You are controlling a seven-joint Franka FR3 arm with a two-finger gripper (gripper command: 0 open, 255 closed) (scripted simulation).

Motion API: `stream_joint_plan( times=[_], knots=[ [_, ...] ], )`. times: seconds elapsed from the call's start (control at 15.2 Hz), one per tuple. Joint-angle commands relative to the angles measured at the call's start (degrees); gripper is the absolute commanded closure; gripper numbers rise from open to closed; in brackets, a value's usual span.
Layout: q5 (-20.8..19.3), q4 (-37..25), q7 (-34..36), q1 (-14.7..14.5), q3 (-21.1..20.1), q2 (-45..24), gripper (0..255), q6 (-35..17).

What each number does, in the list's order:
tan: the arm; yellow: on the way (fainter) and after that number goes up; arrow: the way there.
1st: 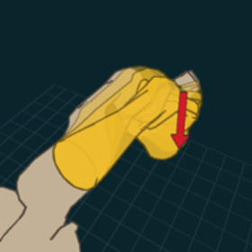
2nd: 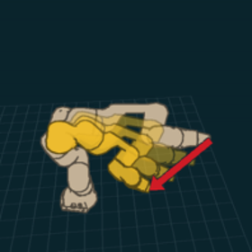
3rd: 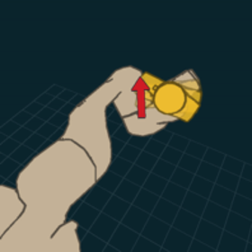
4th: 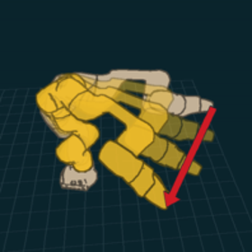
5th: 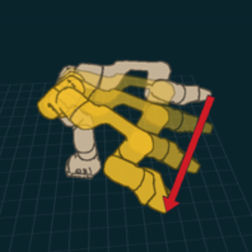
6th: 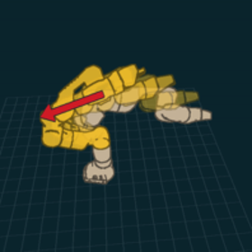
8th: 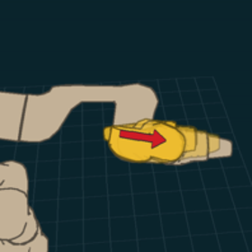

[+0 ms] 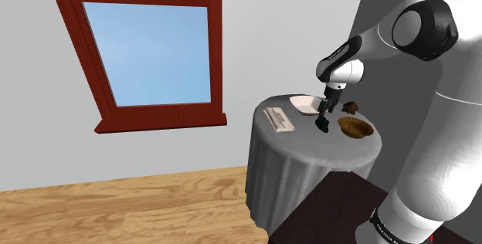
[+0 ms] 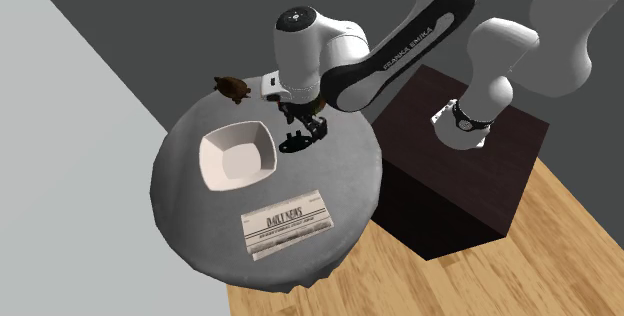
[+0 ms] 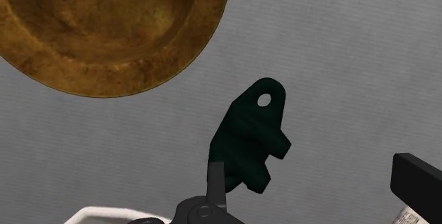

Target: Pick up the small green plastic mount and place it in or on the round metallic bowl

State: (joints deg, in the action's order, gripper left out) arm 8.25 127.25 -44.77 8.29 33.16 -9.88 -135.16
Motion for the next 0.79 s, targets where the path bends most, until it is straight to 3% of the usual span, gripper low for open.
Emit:
stream_joint_plan(
  times=[0.0,0.73],
  knots=[
    [4.2,-3.9,-4.2,2.1,-0.6,-5.4,0,-0.3],
    [8.4,-3.6,-7.2,4.1,-3.0,-10.5,0,-4.9]
  ],
)
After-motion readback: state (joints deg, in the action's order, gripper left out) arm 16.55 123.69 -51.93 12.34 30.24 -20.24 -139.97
